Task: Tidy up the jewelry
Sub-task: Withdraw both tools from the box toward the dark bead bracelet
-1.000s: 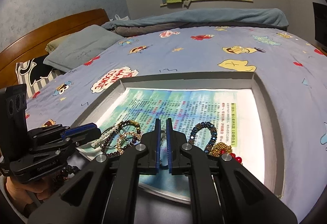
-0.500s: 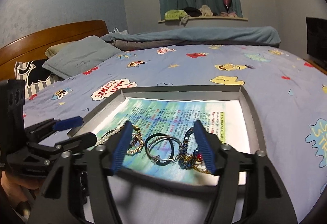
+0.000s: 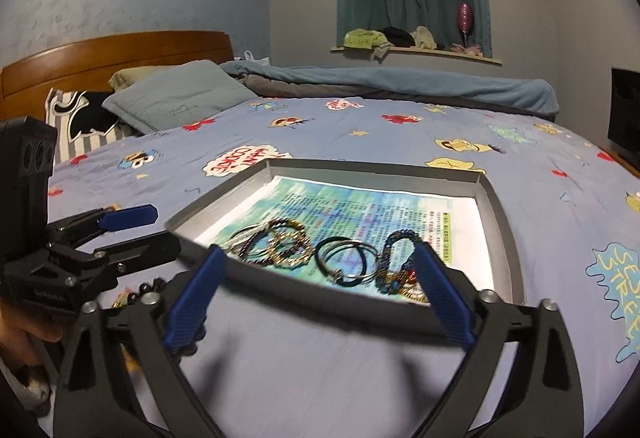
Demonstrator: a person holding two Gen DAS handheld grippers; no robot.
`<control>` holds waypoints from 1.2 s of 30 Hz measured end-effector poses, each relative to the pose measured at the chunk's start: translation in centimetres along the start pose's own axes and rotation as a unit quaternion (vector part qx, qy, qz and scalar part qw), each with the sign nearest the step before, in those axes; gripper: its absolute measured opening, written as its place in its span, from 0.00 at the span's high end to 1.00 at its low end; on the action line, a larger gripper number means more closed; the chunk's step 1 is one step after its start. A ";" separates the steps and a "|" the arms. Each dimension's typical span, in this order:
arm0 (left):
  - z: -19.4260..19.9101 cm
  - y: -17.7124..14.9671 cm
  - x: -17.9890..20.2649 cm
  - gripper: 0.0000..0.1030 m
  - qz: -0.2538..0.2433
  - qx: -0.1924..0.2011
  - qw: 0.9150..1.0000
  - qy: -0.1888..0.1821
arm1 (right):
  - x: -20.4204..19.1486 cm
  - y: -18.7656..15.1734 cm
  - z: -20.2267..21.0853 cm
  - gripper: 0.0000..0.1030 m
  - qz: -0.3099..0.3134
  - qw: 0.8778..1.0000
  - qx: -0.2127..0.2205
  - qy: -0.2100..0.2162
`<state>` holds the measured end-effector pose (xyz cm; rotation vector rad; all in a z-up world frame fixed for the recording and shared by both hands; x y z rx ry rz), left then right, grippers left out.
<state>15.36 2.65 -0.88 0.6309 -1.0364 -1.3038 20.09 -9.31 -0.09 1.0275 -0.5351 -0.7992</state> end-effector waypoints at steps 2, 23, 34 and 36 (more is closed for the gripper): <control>0.5 -0.4 -0.1 0.06 0.004 0.000 1.000 -0.001 | -0.6 -0.3 0.3 0.06 0.012 1.000 -0.001 0.002; 5.8 -3.8 -2.8 0.05 0.064 -0.006 0.997 0.036 | -3.1 -2.1 1.5 0.06 0.035 0.998 -0.036 0.037; 6.0 -4.8 -1.0 0.06 0.026 -0.017 1.000 -0.001 | -4.0 -2.5 -0.7 0.36 0.011 0.992 -0.097 0.082; 6.0 -5.0 -0.6 0.06 0.017 -0.017 1.000 0.003 | -4.0 -2.7 -1.1 0.40 0.008 0.990 -0.106 0.088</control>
Point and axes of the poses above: each gripper's, at about its wrist camera, not at the fingertips, and z roughly against the way its jaws point, x to its right, y to its top, the point moved 3 cm from there along -z, roughly the way its jaws point, and after that the axes turned 4 degrees about z, right-handed, at the moved point
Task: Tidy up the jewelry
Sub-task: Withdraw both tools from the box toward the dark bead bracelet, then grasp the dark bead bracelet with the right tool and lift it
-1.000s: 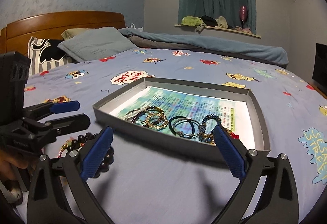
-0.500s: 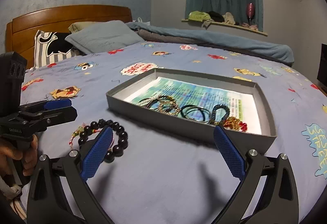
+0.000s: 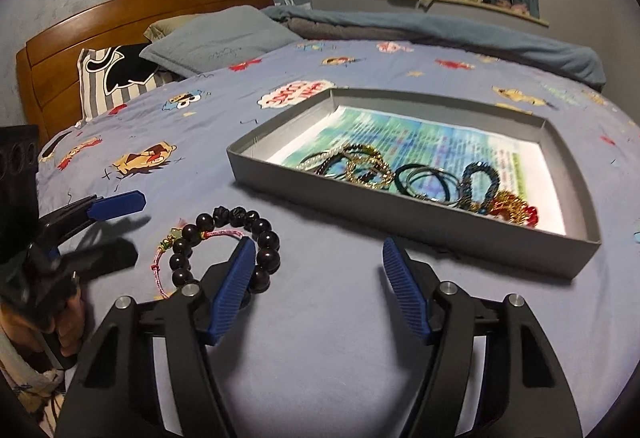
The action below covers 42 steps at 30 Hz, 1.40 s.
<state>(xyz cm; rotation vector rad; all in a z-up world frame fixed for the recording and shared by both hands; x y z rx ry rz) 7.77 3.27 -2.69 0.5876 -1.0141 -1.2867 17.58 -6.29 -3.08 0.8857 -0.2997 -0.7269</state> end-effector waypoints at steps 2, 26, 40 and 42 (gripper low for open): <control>0.2 0.0 -0.3 0.06 0.006 0.003 1.000 0.002 | -0.1 0.1 -0.4 0.43 -0.003 1.000 -0.009 0.010; -0.4 0.3 -2.0 0.06 0.054 -0.002 0.998 0.022 | -2.0 -0.2 -3.8 0.83 0.001 0.991 -0.099 0.089; -2.4 -0.9 -0.5 0.22 0.006 -0.070 0.997 0.032 | 1.4 -0.7 0.2 0.86 -0.035 0.999 -0.023 0.024; -2.7 -0.9 -0.3 0.28 0.002 -0.078 0.996 0.031 | 1.7 -1.0 0.6 0.86 -0.040 0.999 -0.020 0.022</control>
Point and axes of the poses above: each gripper's, at about its wrist camera, not at the fingertips, and z roughly against the way its jaws point, x to its right, y to its top, the point moved 3 cm from there along -z, roughly the way its jaws point, and after that the axes turned 4 degrees about z, right-handed, at the moved point
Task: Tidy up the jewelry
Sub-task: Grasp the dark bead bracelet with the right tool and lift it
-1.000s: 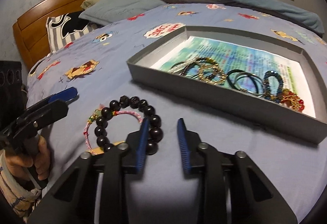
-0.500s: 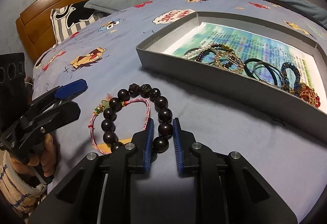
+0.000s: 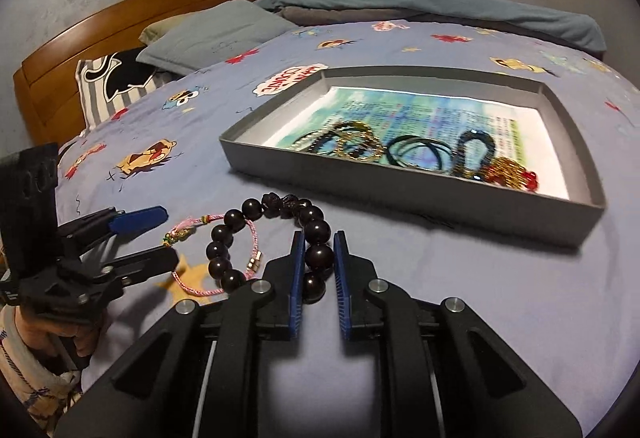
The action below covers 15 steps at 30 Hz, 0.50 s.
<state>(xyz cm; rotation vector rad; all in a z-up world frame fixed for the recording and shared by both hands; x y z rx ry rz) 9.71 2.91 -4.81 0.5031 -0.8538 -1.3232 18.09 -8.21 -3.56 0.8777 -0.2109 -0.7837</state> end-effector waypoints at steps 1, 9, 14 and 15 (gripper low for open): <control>0.0 0.0 0.1 0.28 -0.001 0.000 1.000 -0.003 | 0.1 -0.1 0.1 0.86 -0.001 1.000 0.002 -0.001; -1.2 1.0 0.6 0.37 -0.006 -0.021 1.000 -0.018 | 0.8 -0.7 1.5 0.86 -0.012 1.000 0.014 -0.008; -2.5 1.1 0.7 0.39 -0.007 -0.044 0.999 -0.005 | 2.1 -1.3 2.5 0.86 -0.026 0.999 0.014 -0.026; -2.6 1.0 0.6 0.39 -0.007 -0.045 0.999 -0.004 | 2.3 -1.4 2.5 0.86 -0.029 0.999 0.013 -0.029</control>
Point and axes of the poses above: each gripper's, at about its wrist camera, not at the fingertips, and z roughly against the way its jaws point, x to its right, y to its top, the point moved 3 cm from there along -z, roughly the way its jaws point, and after that the axes turned 4 degrees about z, right-handed, at the moved point
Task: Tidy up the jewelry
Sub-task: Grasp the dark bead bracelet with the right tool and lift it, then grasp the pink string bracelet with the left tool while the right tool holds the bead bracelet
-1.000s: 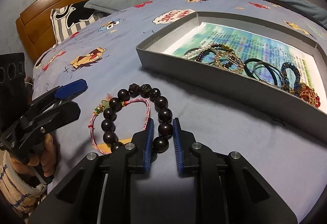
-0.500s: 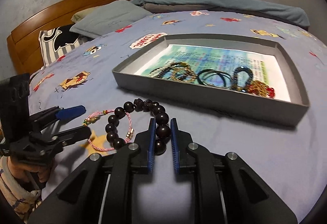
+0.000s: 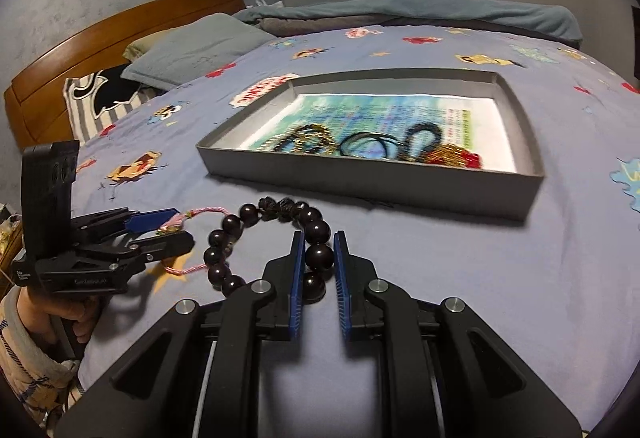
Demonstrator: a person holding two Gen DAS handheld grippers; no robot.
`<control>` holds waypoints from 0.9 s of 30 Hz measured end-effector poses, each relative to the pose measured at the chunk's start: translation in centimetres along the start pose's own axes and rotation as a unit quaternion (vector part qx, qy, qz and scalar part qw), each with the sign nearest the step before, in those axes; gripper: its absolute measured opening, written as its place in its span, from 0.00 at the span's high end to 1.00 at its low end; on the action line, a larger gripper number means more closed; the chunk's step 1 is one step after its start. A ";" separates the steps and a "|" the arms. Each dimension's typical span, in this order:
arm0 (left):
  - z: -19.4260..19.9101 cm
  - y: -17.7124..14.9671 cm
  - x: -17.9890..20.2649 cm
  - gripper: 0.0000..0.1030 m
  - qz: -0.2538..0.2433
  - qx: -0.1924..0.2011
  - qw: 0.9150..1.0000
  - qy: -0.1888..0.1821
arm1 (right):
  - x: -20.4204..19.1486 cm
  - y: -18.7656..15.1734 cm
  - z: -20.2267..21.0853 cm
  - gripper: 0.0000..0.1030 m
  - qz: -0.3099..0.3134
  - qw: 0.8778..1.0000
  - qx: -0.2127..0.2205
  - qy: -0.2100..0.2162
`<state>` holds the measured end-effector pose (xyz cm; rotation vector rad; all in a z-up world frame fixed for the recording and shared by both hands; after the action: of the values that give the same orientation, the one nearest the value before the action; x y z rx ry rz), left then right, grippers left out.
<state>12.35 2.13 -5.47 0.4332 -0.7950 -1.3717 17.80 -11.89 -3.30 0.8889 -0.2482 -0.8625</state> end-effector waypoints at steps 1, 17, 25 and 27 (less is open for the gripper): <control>0.0 0.0 0.0 0.39 0.000 0.000 1.000 0.000 | 0.2 0.0 0.0 0.86 -0.003 1.000 -0.002 -0.001; -0.1 -0.1 0.8 0.76 -0.021 0.004 1.000 -0.003 | -0.6 0.3 -2.8 0.55 0.015 0.999 -0.048 0.006; 0.8 0.0 1.1 0.85 -0.024 0.017 0.999 -0.020 | -0.8 0.4 -1.7 0.86 0.023 1.000 -0.020 0.006; 1.1 0.1 1.2 0.85 -0.023 0.021 0.999 -0.029 | -1.0 0.6 -1.1 0.86 0.028 1.000 -0.006 0.006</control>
<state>11.61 1.16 -4.34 0.4480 -0.8667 -1.4188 18.04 -10.27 -3.39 0.8714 -0.2557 -0.8061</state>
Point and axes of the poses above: each gripper's, at about its wrist camera, not at the fingertips, and z roughly against the way its jaws point, x to its right, y to its top, the point moved 3 cm from there along -z, roughly the way its jaws point, and after that the axes turned 4 degrees about z, right-handed, at the moved point
